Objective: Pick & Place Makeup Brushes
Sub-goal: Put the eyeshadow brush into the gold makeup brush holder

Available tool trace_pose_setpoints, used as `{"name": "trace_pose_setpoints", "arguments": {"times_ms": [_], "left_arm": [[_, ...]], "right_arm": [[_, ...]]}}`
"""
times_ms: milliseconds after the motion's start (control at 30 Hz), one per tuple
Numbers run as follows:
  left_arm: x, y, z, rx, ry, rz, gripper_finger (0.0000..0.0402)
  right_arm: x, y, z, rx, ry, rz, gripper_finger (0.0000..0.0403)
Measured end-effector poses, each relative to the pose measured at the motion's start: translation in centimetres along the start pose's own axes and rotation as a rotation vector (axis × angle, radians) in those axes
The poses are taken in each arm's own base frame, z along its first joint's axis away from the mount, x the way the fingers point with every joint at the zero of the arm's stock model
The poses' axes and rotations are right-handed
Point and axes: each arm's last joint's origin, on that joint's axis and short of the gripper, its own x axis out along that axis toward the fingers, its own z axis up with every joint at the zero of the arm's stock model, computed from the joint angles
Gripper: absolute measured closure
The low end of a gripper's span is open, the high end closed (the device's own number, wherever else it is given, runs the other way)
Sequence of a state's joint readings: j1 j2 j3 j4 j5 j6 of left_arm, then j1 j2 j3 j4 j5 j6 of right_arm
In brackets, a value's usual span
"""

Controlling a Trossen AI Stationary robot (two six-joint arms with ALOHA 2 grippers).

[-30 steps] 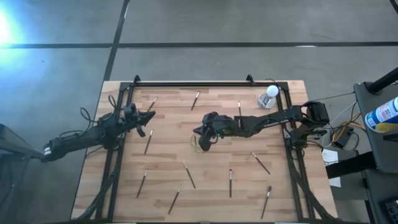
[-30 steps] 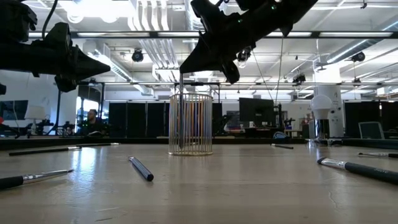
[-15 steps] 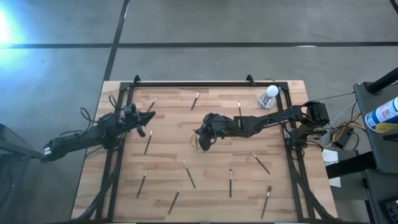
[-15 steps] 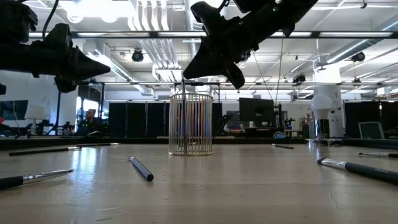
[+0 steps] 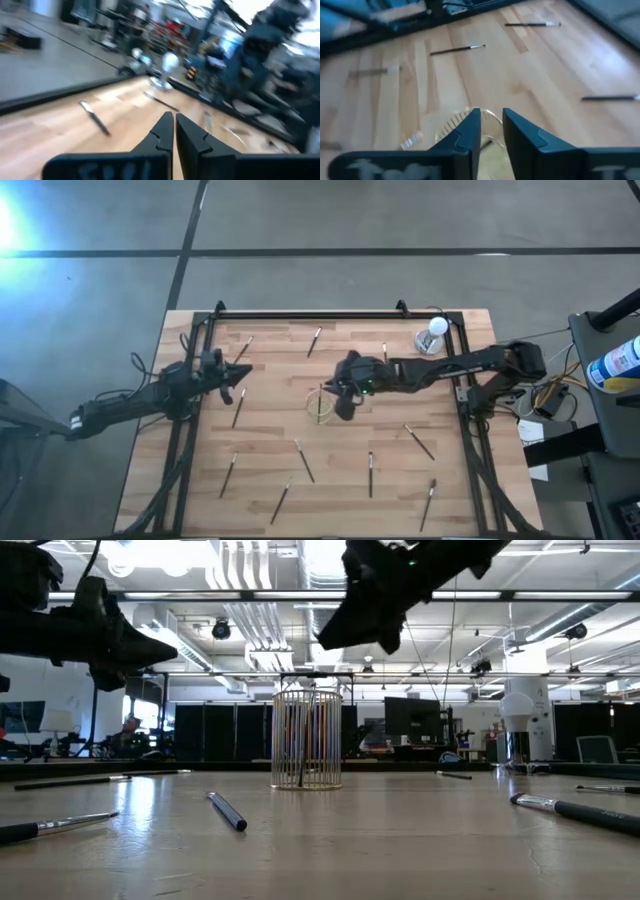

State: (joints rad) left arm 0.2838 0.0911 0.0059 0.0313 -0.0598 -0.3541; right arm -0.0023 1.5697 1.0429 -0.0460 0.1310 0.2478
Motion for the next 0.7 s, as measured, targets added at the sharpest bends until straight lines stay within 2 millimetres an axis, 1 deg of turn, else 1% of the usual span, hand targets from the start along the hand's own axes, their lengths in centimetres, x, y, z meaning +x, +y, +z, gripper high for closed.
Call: {"name": "trace_pose_setpoints", "arguments": {"times_ms": [67,167,333,500,700], "left_arm": [[0.1,-0.1,-0.2,0.008,0.033,-0.024,0.0399],[0.3,-0.1,-0.5,-0.008,0.056,0.014,0.0401],[0.8,-0.2,-0.7,-0.026,0.114,0.119,0.0401],[1.6,-1.0,0.8,-0.066,0.185,0.169,0.0401],[2.2,-1.3,1.9,-0.121,0.417,0.377,0.0401]], "right_arm": [[-1.0,-0.7,-0.6,-0.054,-0.006,0.002,0.0362],[-2.0,-1.9,-1.8,-0.090,-0.048,0.010,0.0389],[-3.3,-4.0,-4.1,-0.100,-0.168,0.005,0.0394],[-4.3,-5.5,-5.6,-0.104,-0.268,-0.025,0.0394],[-5.0,-6.3,-6.9,-0.107,-0.283,-0.045,0.0394]]}}
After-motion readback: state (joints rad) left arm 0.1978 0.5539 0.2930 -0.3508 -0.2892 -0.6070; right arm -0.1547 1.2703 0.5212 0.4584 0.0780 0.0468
